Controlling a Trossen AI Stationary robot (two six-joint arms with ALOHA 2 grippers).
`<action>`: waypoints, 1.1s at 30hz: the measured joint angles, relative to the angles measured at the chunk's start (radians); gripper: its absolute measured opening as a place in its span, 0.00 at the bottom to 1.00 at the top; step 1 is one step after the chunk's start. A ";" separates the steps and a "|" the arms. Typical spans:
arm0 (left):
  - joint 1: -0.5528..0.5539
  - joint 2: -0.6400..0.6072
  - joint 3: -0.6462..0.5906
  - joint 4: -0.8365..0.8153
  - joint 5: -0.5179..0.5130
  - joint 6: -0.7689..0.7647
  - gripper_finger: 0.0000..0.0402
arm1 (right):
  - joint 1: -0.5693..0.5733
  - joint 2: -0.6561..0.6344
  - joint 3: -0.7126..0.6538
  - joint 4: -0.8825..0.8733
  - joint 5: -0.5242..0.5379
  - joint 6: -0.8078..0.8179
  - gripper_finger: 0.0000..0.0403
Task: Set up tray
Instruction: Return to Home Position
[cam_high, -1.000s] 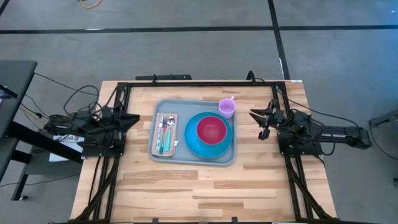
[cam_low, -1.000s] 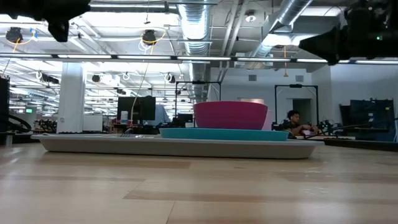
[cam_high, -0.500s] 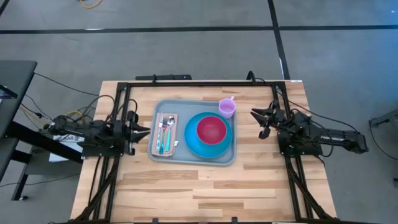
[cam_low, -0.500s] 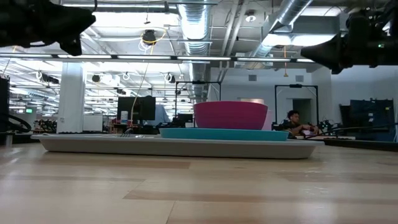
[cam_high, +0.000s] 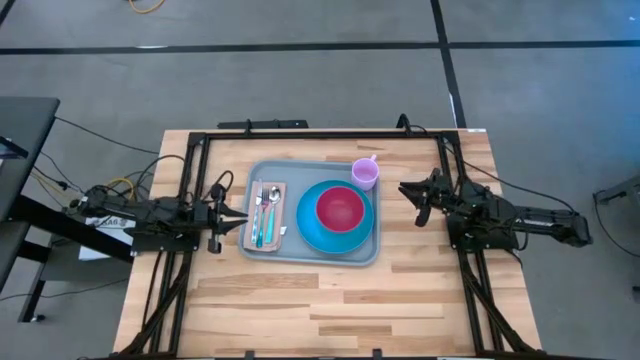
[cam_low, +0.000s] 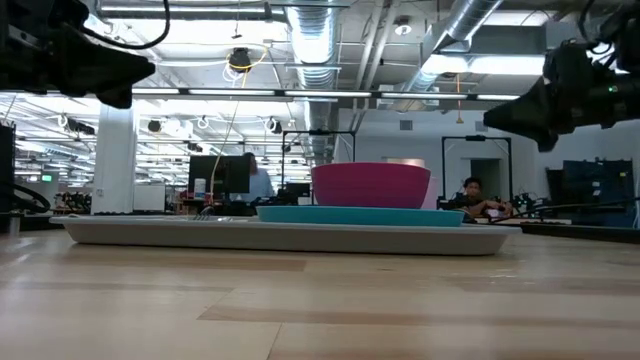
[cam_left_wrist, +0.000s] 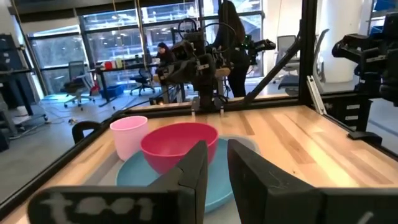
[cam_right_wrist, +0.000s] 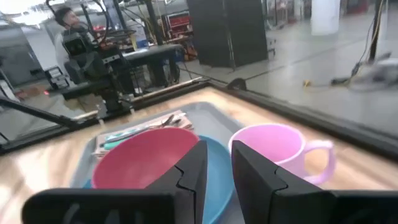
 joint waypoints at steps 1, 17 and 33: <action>0.000 0.000 0.000 0.000 0.000 0.002 0.13 | 0.000 0.000 0.000 -0.013 0.000 0.030 0.17; 0.000 0.005 -0.001 -0.002 0.002 -0.015 0.13 | 0.000 0.002 -0.001 -0.015 -0.002 0.066 0.17; 0.000 0.005 -0.002 -0.004 0.003 -0.023 0.13 | 0.000 0.002 -0.001 -0.016 -0.002 0.066 0.17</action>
